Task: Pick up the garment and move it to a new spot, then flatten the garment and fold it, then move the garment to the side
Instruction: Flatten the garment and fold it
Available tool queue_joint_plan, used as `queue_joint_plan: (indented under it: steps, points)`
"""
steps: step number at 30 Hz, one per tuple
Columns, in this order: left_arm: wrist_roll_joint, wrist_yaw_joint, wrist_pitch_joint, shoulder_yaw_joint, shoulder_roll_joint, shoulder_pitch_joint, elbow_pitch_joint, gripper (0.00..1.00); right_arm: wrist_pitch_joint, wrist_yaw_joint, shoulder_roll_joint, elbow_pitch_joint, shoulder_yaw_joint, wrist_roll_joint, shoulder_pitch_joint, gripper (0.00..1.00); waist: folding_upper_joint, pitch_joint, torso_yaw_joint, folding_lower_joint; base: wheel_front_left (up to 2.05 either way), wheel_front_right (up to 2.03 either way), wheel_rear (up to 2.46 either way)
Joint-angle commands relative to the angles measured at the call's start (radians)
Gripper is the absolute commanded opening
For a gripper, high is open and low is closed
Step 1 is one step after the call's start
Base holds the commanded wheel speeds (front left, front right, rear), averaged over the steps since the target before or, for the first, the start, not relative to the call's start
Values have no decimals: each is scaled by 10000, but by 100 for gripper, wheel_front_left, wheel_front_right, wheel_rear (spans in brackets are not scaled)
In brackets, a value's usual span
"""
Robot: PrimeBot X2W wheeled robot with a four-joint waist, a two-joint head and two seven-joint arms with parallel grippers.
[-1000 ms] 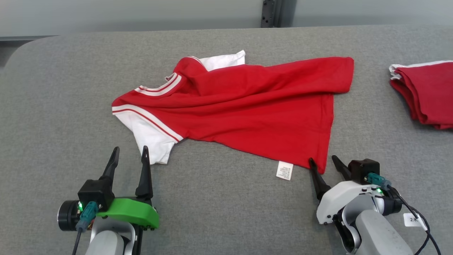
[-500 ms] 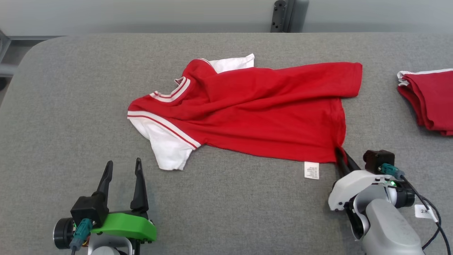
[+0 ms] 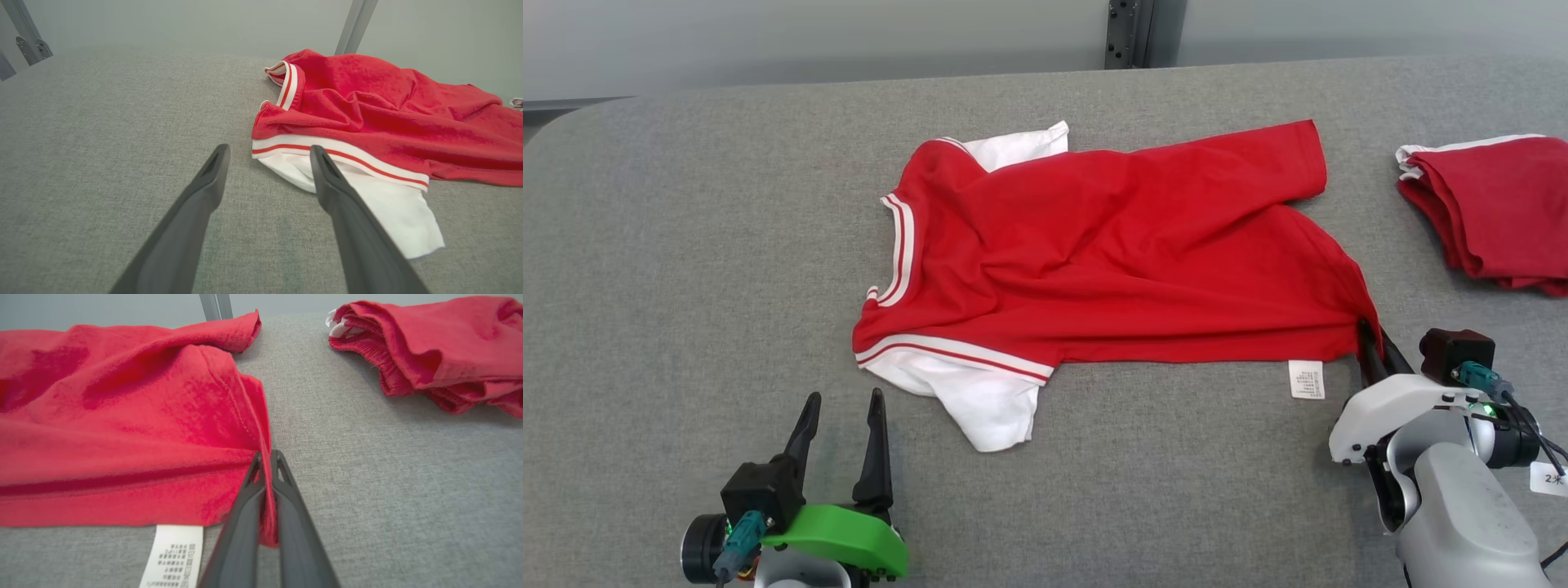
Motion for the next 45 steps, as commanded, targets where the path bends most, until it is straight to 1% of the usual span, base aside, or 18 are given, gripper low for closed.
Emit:
queue_joint_plan:
  steps: [1,2,3,4,5,11,18,24,25,26,27,28,30,31,34,37,40,45]
  points:
    - [-44,-46,-33,0,-30,-53,76,100,-71,-18,-78,15,-76,-65,-140,0,0,-13,-59,0,0,0,0]
    - [-43,-68,-33,-15,-42,-49,115,100,-104,-18,-82,-9,-109,-55,-148,5,0,-19,-81,0,0,0,0]
    - [-45,-92,-31,-40,-55,-40,167,100,-135,-18,-79,-51,-135,-55,-154,29,0,-27,-100,0,0,0,0]
    - [-52,-116,-33,-79,-72,-32,211,100,-152,-18,-72,-70,-145,-71,-146,67,0,-40,-116,0,0,0,0]
    - [-58,-146,-33,-113,-82,-28,255,100,-177,-18,-61,-98,-141,-59,-125,100,0,-56,-131,0,0,0,0]
    - [-7,-254,-33,-376,-141,8,524,100,-273,-18,4,-697,-424,161,275,100,0,-172,-226,0,0,0,0]
    - [-152,-570,22,-1131,-198,-119,1017,100,-267,-16,225,-2630,-993,201,1081,100,0,-190,-477,0,0,0,0]
    - [-513,-632,223,-1601,-231,-476,1611,100,-270,-16,326,-3690,-767,230,1431,100,0,-84,-853,0,0,0,0]
    - [-590,-605,222,-1615,-233,-553,1759,97,-270,-16,333,-3792,-693,266,1460,100,0,-56,-925,0,0,0,0]
    - [-630,-575,221,-1625,-233,-628,1892,90,-270,-16,334,-3894,-620,306,1465,100,0,-17,-1002,0,0,0,0]
    - [-649,-573,209,-1660,-237,-714,2011,73,-271,-16,338,-3990,-567,336,1472,100,0,14,-1070,0,0,0,0]
    - [-681,-583,186,-1685,-237,-790,2106,48,-271,-16,342,-4069,-513,397,1489,100,0,46,-1130,0,0,0,0]
    - [-753,-666,143,-1746,-239,-894,2193,4,-271,-16,344,-4211,-479,490,1536,100,0,88,-1215,0,0,0,0]
    - [-774,-692,127,-1772,-240,-934,2218,0,-271,-16,344,-4274,-507,510,1566,100,0,99,-1236,0,0,0,0]
    - [-625,-632,35,-1791,-202,-1028,2077,0,-271,-15,348,-4424,-645,499,1672,100,0,112,-1246,0,0,0,0]
    - [-407,-476,18,-1717,98,-944,1705,0,-272,-15,349,-4515,-842,503,1808,100,0,59,-1102,0,0,0,0]
    - [-268,-269,15,-1524,491,-668,1101,0,-272,-15,351,-4585,-963,588,1910,100,0,-16,-909,0,0,0,0]
    - [-210,223,575,-973,1510,-167,-346,0,-272,-15,346,-4573,-908,768,2028,100,0,-150,-540,0,0,0,0]
